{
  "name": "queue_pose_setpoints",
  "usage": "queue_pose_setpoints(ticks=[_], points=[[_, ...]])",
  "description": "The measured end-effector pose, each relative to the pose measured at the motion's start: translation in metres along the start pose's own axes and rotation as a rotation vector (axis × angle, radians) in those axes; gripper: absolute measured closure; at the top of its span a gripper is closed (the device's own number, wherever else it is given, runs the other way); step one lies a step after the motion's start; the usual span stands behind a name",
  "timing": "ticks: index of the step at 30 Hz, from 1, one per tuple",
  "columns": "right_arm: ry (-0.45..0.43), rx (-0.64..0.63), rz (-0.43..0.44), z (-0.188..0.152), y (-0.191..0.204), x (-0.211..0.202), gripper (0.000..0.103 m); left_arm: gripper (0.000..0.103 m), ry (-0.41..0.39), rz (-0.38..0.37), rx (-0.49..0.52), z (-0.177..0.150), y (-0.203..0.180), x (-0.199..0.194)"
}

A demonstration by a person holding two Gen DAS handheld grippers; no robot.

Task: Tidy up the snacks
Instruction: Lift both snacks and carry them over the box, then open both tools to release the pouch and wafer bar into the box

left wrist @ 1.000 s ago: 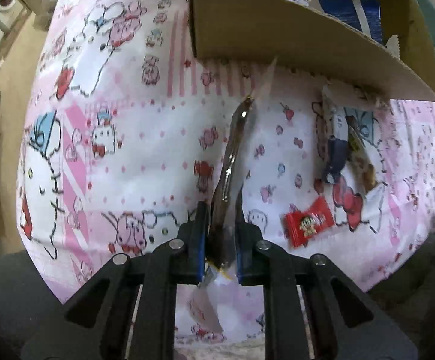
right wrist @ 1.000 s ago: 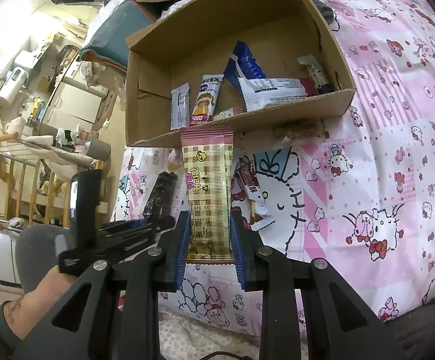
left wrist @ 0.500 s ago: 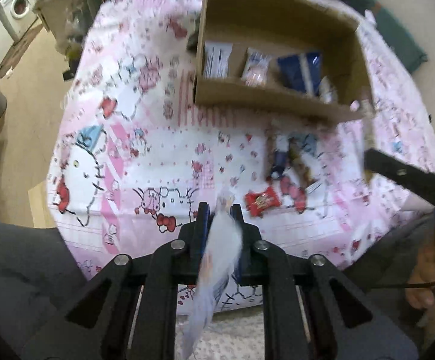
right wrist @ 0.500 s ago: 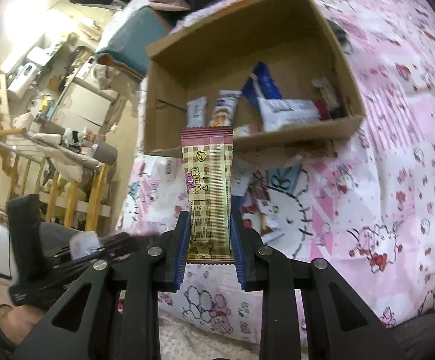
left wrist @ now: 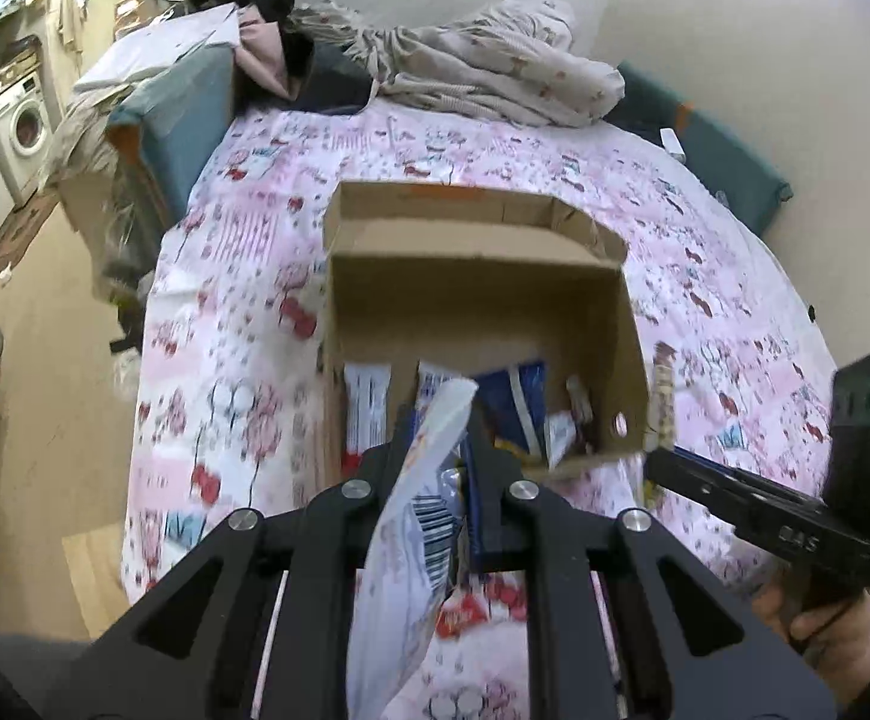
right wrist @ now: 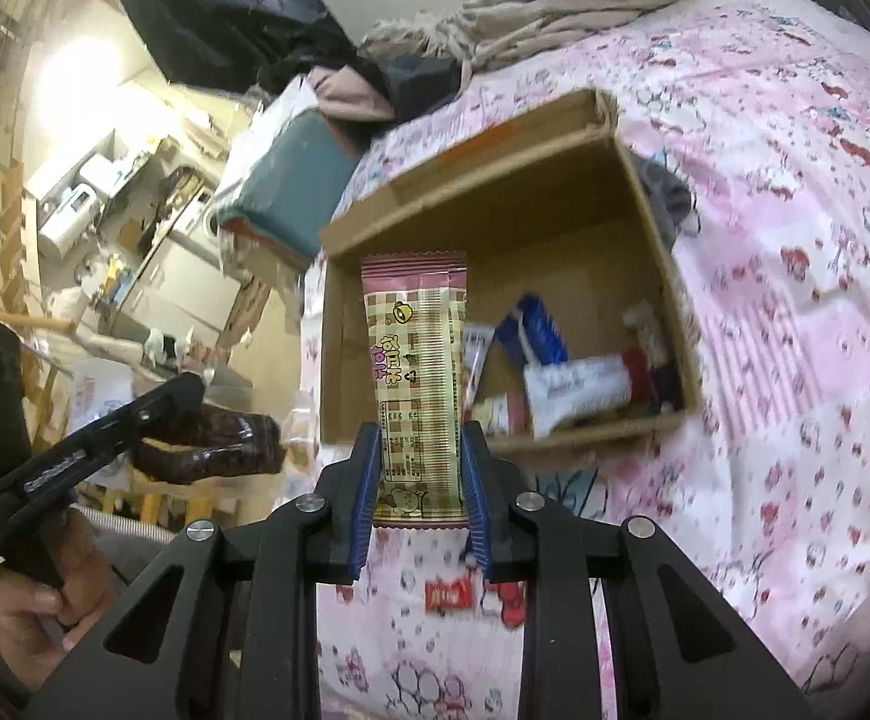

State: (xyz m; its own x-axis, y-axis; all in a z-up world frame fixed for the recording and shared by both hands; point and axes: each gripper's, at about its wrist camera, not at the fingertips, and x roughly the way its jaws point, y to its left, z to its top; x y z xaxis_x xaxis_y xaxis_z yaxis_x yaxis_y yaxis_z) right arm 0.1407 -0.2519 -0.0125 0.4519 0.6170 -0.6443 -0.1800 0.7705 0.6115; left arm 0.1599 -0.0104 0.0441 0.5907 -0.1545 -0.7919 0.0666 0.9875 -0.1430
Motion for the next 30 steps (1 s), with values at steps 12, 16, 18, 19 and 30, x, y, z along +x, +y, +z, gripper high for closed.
queue_pose_setpoints(ticks=[12,16,18,19,30], points=[[-0.058,-0.013,-0.040,0.068,-0.028,0.028,0.075,0.092,0.054,0.091,0.073,0.031,-0.001,0.098],[-0.024,-0.004,-0.052,0.063,-0.044,0.047,0.075,0.092,0.079,0.101,0.093,0.020,0.001,0.120],[0.002,0.026,-0.069,0.060,-0.052,0.057,0.075,0.092,0.105,0.106,0.084,0.018,0.003,0.130],[0.011,0.030,-0.072,0.059,-0.054,0.061,0.075,0.092,0.114,0.110,0.081,0.018,0.005,0.134],[0.078,0.034,-0.122,0.054,-0.060,0.086,0.075,0.092,0.166,0.097,0.062,0.013,0.010,0.150]])
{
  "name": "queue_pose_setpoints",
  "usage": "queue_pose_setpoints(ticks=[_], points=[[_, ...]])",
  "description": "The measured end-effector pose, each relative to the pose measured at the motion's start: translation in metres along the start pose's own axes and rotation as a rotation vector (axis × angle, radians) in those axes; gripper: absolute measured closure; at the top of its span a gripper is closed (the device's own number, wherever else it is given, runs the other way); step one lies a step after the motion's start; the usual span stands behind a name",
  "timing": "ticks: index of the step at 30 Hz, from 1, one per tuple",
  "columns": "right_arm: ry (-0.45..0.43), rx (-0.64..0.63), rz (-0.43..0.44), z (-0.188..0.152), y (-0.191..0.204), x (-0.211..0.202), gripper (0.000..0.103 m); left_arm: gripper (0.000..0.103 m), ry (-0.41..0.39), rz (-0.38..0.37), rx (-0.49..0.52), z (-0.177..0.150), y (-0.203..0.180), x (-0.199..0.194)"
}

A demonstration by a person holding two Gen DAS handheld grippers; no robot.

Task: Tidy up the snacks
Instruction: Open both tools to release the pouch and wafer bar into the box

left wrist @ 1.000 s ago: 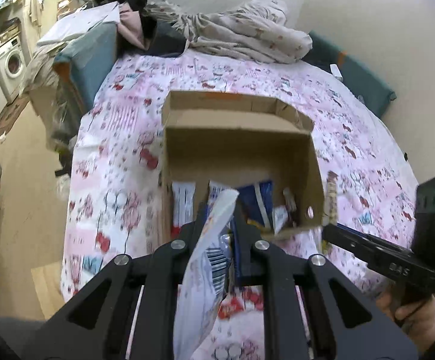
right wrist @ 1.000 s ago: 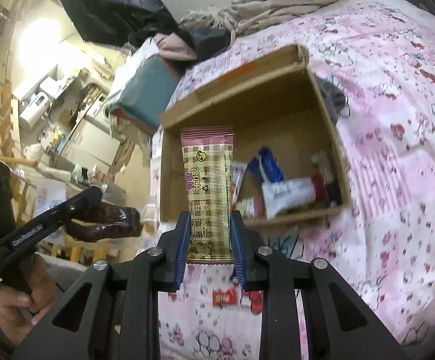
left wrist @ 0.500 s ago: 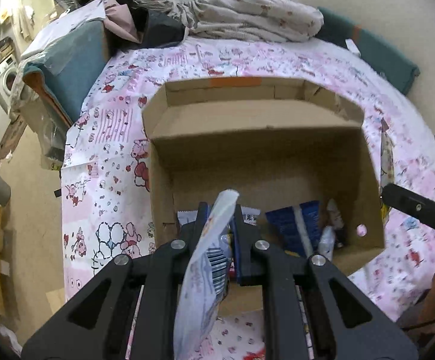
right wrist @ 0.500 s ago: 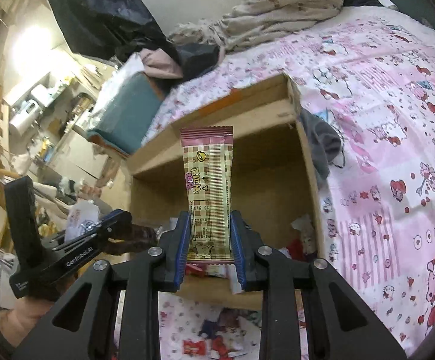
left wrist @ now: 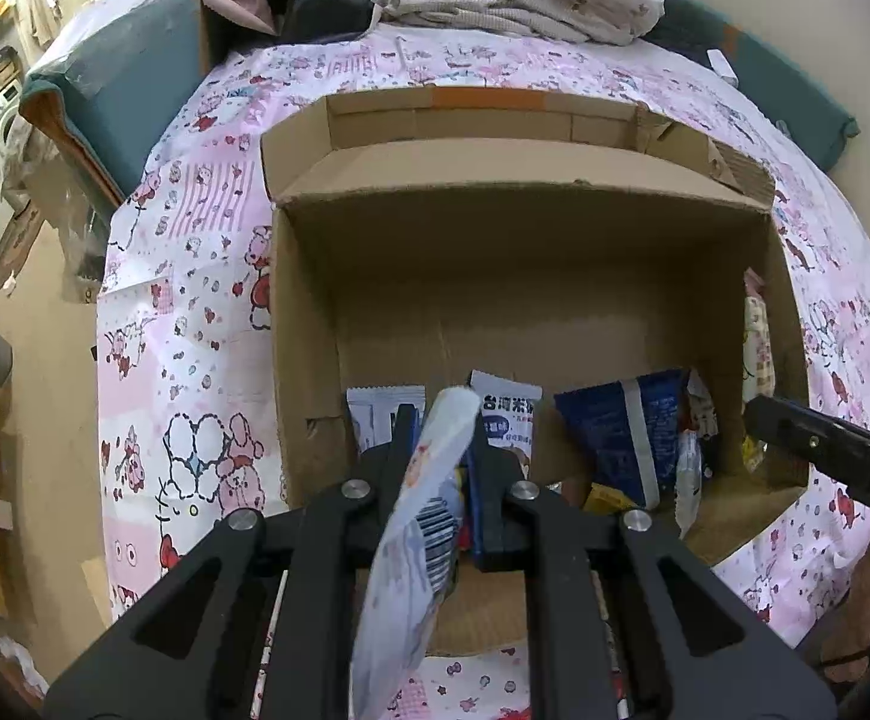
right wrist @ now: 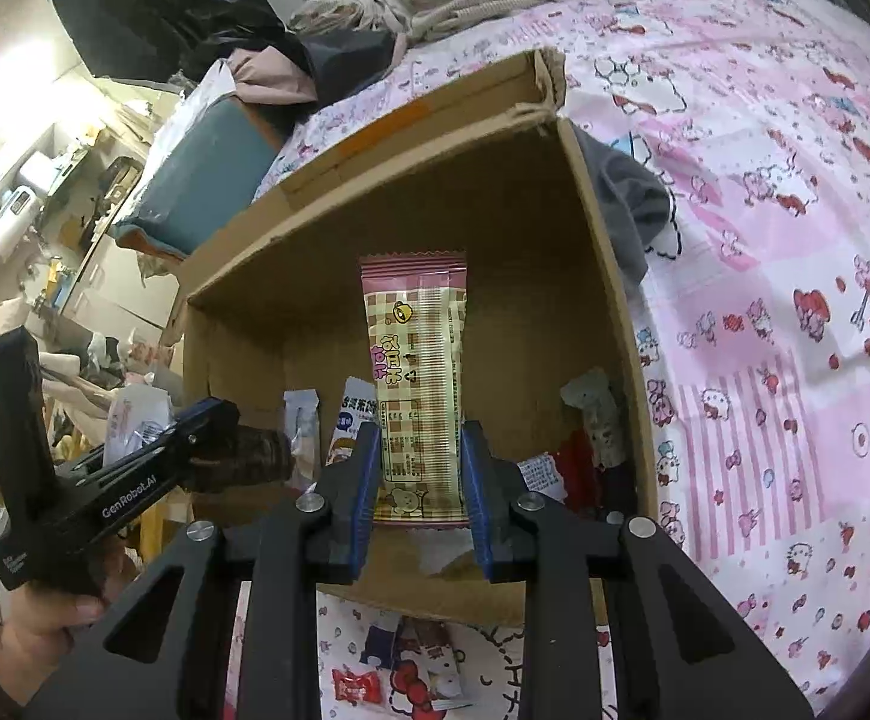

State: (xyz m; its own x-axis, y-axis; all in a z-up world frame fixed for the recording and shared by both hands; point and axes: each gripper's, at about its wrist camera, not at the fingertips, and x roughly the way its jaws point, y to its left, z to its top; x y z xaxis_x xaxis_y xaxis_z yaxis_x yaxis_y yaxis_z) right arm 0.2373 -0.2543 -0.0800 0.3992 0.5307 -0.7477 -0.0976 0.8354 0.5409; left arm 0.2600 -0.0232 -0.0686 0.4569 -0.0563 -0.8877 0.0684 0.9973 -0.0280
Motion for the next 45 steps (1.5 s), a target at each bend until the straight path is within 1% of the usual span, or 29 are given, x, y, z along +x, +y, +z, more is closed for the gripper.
queue_pose_setpoints(ticks=[6,8,9,10,11,12,13,14,15,16,18,22,25,29,30,32,33,34,39,45], points=[[0.005,-0.012,-0.002,-0.001,0.004,0.002,0.074,0.091,0.031,-0.012,-0.011,-0.002,-0.003,0.008],[-0.007,-0.012,-0.013,-0.001,0.004,0.001,0.072,0.089,0.032,-0.021,0.007,-0.003,-0.009,0.008],[-0.016,-0.012,-0.011,0.000,0.004,0.000,0.072,0.083,0.035,-0.025,0.014,-0.003,-0.011,0.008],[-0.020,-0.011,-0.002,0.000,0.005,-0.001,0.072,0.070,0.037,-0.036,0.024,-0.004,-0.014,0.008],[-0.021,-0.009,0.008,0.001,0.005,-0.001,0.071,0.061,0.033,-0.046,0.028,-0.005,-0.016,0.006],[-0.026,-0.009,0.018,0.002,0.006,-0.002,0.069,0.040,0.028,-0.049,0.029,-0.006,-0.017,0.005],[-0.030,-0.010,0.021,0.002,0.006,-0.003,0.056,0.023,0.019,-0.051,0.029,-0.006,-0.018,0.003],[-0.034,-0.008,0.027,0.003,0.007,-0.004,0.044,0.017,0.007,-0.050,0.032,-0.007,-0.019,0.001],[-0.042,0.003,0.035,0.004,0.006,-0.006,0.022,0.013,-0.004,-0.046,0.036,-0.007,-0.020,-0.001],[-0.054,0.012,0.040,0.004,0.005,-0.008,0.016,0.012,-0.012,-0.045,0.041,-0.007,-0.021,-0.002],[-0.080,0.013,0.045,0.005,0.005,-0.012,0.016,0.012,-0.015,-0.055,0.053,-0.007,-0.023,-0.004],[-0.074,0.021,0.037,0.006,0.004,-0.011,0.016,0.012,-0.029,-0.049,0.049,-0.008,-0.023,-0.007],[-0.073,0.032,0.040,0.007,0.002,-0.011,0.016,0.012,-0.048,-0.053,0.022,-0.006,-0.018,-0.010],[-0.110,0.039,0.052,0.008,0.002,-0.018,0.016,0.012,-0.118,-0.091,-0.035,-0.001,-0.007,-0.024],[-0.126,0.040,0.056,0.009,0.003,-0.022,0.016,0.012,-0.151,-0.101,-0.052,0.001,-0.004,-0.031],[-0.150,0.037,0.061,0.009,0.004,-0.027,0.016,0.009,-0.190,-0.104,-0.074,0.003,0.000,-0.039],[-0.158,0.036,0.064,0.010,0.003,-0.029,0.016,0.005,-0.210,-0.101,-0.092,0.004,0.004,-0.042],[-0.159,0.037,0.065,0.010,0.003,-0.031,0.016,0.003,-0.219,-0.100,-0.109,0.004,0.008,-0.044],[-0.153,0.073,0.061,0.005,-0.003,-0.039,0.016,0.003,-0.164,-0.096,-0.126,0.000,0.016,-0.039],[-0.136,0.099,0.068,-0.008,-0.005,-0.053,0.016,0.003,-0.169,-0.079,-0.094,-0.011,0.016,-0.054]])
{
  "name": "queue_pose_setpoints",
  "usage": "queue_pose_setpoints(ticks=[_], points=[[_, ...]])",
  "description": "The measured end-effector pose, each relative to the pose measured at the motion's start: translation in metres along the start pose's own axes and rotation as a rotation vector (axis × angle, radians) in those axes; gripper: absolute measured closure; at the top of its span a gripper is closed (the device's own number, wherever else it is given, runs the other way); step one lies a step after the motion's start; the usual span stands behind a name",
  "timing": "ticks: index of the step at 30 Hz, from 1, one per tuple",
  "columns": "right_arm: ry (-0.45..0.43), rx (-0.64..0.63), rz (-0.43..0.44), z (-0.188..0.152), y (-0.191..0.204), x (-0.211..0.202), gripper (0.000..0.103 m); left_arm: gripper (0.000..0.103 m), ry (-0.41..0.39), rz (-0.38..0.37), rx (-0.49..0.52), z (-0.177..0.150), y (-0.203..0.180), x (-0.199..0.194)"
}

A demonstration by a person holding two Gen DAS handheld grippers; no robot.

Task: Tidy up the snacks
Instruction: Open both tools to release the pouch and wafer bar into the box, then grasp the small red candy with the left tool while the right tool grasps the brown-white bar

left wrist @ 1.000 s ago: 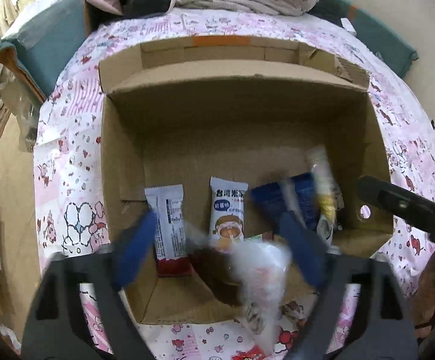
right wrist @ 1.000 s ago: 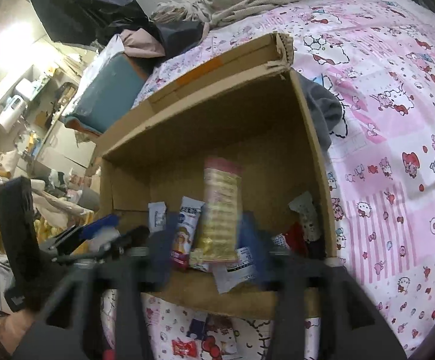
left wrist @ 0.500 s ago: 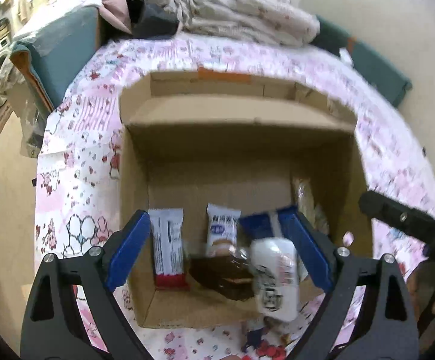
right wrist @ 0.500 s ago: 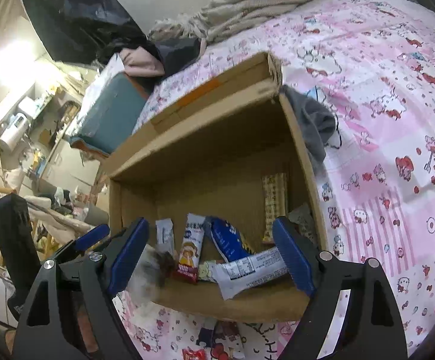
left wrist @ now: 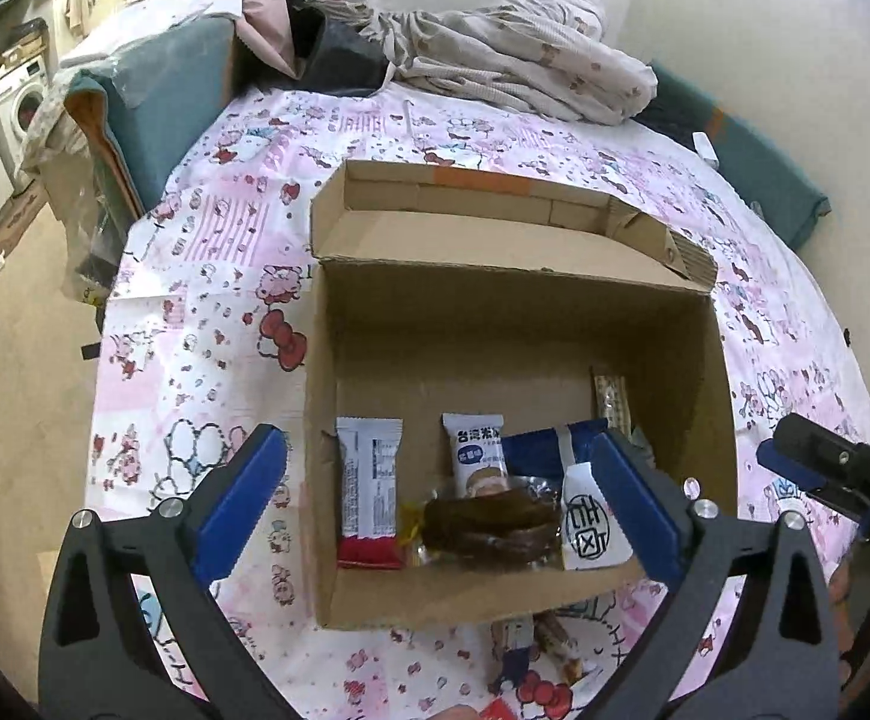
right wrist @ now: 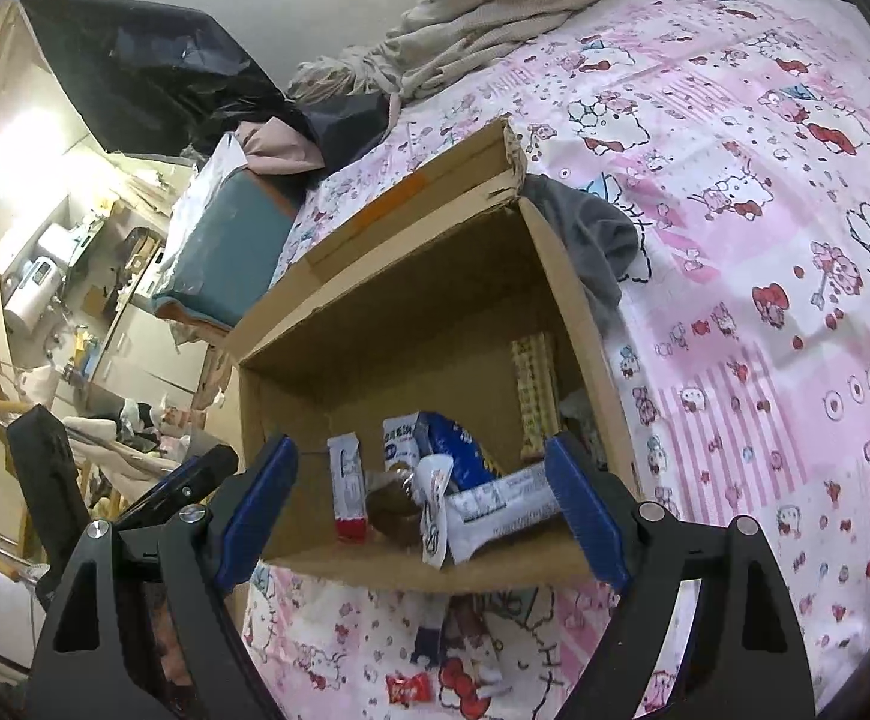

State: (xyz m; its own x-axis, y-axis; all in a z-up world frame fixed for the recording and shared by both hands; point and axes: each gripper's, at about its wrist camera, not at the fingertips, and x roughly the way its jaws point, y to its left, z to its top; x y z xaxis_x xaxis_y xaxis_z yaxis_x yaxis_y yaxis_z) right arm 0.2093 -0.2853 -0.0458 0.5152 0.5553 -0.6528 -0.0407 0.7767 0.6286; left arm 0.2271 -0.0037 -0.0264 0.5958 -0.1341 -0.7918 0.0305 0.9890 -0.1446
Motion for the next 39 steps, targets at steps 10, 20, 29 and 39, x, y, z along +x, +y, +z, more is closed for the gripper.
queue_pose_setpoints(ticks=[10,20,29,39], points=[[0.020,0.028,-0.042,-0.028,-0.004,-0.021,0.016,0.003,0.056,0.019,-0.053,-0.030,0.020,-0.016],[0.098,0.089,-0.077,-0.059,-0.016,-0.021,0.016,0.011,0.304,-0.030,0.094,-0.101,-0.013,0.003],[0.134,0.067,-0.144,-0.068,-0.024,-0.018,0.016,0.048,0.547,-0.079,0.289,-0.159,-0.046,0.044],[0.213,-0.037,-0.250,-0.077,-0.014,0.001,0.016,0.092,0.581,-0.111,0.428,-0.185,-0.069,0.054]])
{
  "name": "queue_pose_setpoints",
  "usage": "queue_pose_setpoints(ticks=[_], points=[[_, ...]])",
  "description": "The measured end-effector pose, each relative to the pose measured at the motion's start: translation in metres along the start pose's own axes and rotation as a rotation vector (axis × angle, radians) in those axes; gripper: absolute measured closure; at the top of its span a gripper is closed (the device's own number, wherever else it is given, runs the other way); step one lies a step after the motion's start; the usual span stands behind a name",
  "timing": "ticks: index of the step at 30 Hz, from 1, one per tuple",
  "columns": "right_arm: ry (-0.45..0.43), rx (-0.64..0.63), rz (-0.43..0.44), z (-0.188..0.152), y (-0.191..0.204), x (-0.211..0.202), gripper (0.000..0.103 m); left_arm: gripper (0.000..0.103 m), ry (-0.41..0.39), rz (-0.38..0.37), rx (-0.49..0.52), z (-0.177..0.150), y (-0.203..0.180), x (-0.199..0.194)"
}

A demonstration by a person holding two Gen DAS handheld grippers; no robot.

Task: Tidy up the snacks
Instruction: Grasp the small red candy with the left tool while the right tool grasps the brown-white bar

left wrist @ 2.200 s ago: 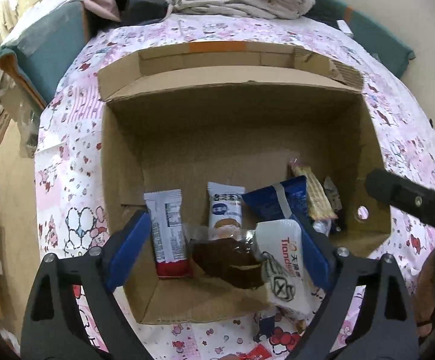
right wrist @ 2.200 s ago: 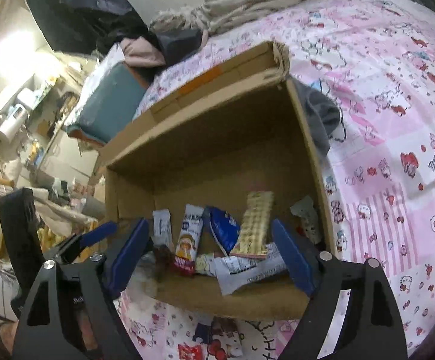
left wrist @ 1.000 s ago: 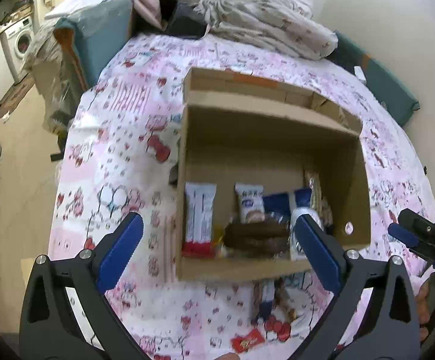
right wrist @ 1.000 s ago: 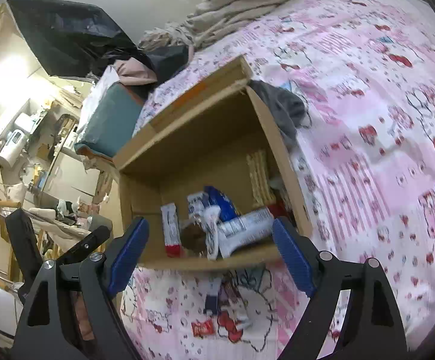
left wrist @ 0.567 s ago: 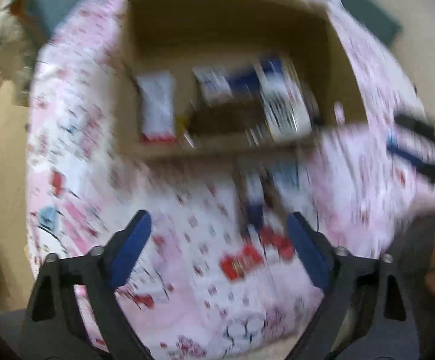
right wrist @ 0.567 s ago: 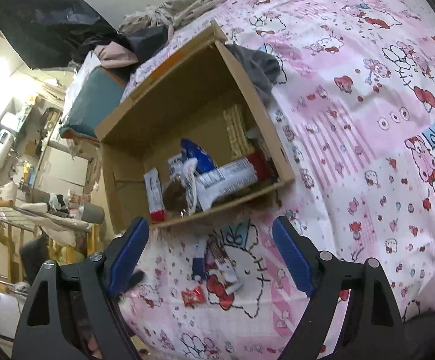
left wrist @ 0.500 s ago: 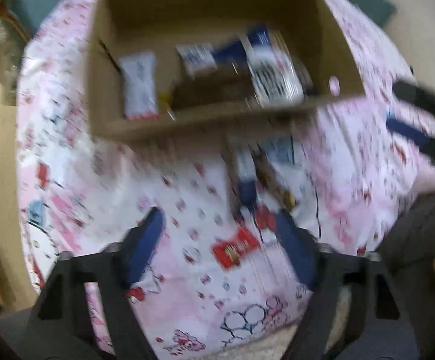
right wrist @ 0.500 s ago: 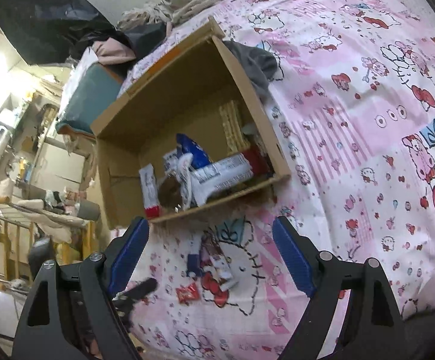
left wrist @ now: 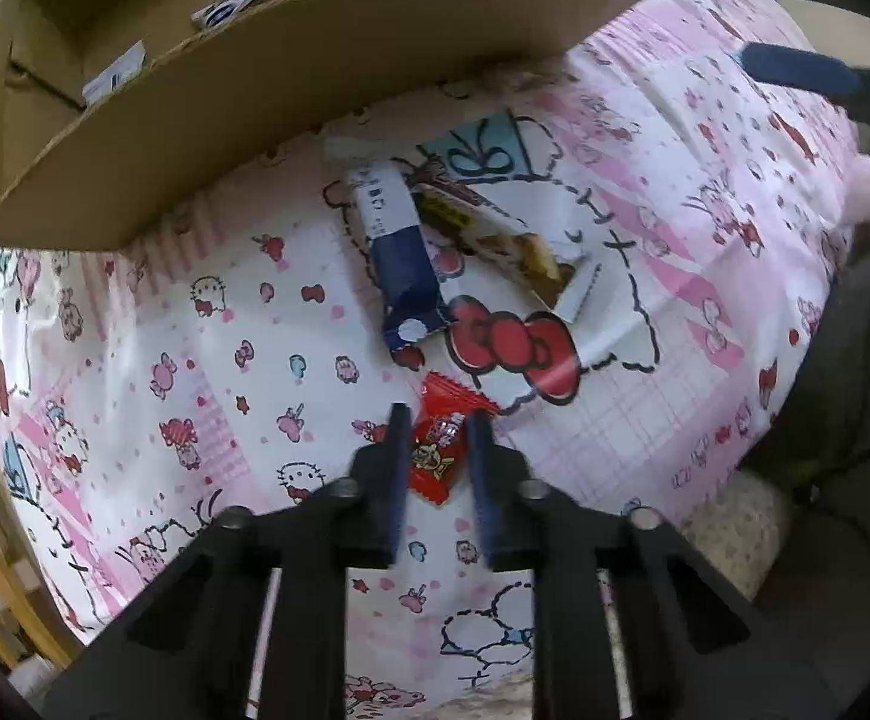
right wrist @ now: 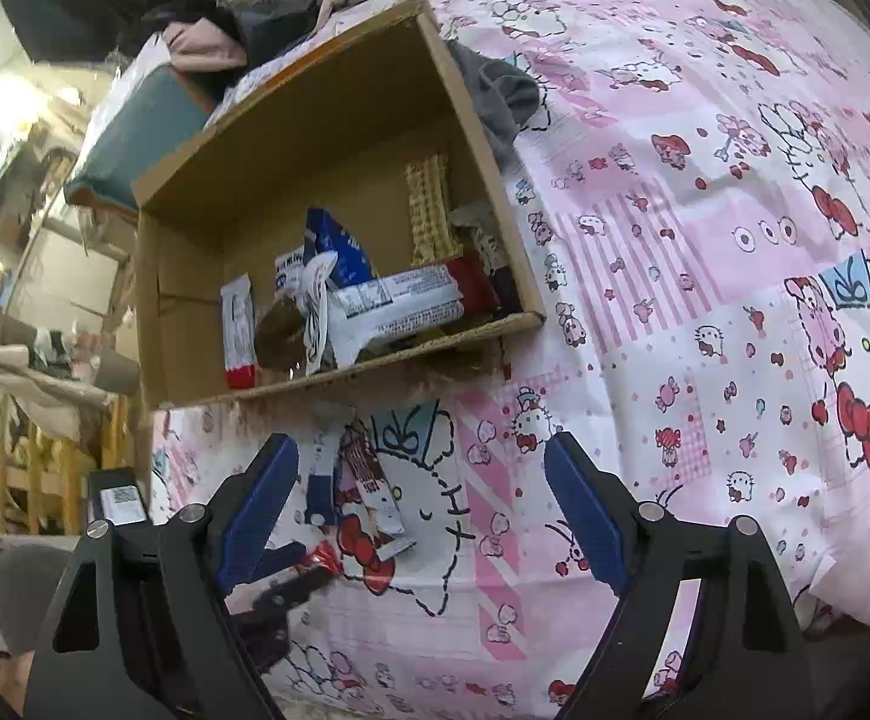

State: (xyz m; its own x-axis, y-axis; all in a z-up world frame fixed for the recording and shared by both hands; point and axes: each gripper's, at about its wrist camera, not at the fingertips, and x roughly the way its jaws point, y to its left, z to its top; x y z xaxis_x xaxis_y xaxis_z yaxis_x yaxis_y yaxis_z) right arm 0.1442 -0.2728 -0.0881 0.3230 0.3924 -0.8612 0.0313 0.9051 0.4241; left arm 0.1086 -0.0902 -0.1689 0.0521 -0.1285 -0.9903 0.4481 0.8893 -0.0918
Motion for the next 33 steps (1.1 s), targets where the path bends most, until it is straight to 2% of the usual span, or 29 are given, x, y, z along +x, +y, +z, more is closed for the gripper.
queue_pose_setpoints(ticks=[3,8,12,15,20,23,24,26,33], points=[[0.016,-0.012,-0.003,-0.002,0.002,0.004,0.016,0.095,0.007,-0.012,-0.007,-0.002,-0.003,-0.004],[0.066,-0.021,0.012,-0.005,0.006,0.015,0.016,0.096,-0.030,-0.045,-0.110,-0.012,0.009,-0.027],[0.161,-0.095,-0.017,-0.010,0.020,0.041,0.028,0.096,-0.089,-0.031,-0.211,-0.020,0.025,-0.048],[0.234,-0.204,-0.067,-0.017,0.039,0.066,0.039,0.096,-0.118,-0.008,-0.289,-0.026,0.041,-0.054],[0.316,-0.342,-0.127,-0.032,0.062,0.098,0.049,0.096,-0.157,0.038,-0.361,-0.022,0.067,-0.060],[0.341,-0.405,-0.149,-0.042,0.069,0.109,0.066,0.096,-0.170,0.050,-0.383,-0.022,0.073,-0.063],[0.346,-0.427,-0.160,-0.044,0.071,0.112,0.084,0.096,-0.171,0.051,-0.383,-0.022,0.074,-0.063],[0.354,-0.430,-0.174,-0.046,0.069,0.112,0.086,0.096,-0.177,0.063,-0.384,-0.023,0.073,-0.064],[0.319,-0.353,-0.078,-0.039,0.059,0.083,0.087,0.096,-0.201,0.092,-0.395,-0.023,0.079,-0.069]])
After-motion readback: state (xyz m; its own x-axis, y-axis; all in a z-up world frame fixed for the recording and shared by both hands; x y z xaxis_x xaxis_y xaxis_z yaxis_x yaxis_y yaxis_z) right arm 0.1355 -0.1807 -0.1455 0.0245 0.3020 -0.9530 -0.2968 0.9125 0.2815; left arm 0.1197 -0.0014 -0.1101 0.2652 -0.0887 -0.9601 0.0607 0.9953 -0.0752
